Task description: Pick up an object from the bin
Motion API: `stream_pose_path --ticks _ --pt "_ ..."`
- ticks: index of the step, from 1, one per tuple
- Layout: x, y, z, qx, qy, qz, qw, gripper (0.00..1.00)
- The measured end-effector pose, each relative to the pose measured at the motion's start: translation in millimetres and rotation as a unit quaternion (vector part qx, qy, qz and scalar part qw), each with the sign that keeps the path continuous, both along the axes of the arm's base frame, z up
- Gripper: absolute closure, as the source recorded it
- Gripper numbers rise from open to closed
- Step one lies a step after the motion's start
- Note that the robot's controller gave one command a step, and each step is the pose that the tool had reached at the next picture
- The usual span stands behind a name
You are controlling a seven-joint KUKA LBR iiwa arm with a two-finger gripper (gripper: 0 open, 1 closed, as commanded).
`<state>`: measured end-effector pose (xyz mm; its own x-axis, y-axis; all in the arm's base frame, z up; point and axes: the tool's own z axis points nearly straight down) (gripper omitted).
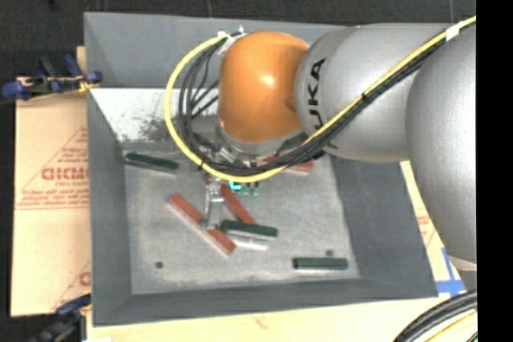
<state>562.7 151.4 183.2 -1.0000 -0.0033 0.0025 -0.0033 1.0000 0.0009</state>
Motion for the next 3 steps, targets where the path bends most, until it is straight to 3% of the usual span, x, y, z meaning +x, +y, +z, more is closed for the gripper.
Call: stream_pose_path --ticks 1,2,3 --pt "1.7 0 3 0.0 -0.003 -0.001 1.0 0.0" --pt "-4.2 -10 -40 0.001 -0.0068 0.009 0.9999 0.0" --pt "-14.0 -29 -100 0.0 -0.0021 -0.167 0.986 1.0"
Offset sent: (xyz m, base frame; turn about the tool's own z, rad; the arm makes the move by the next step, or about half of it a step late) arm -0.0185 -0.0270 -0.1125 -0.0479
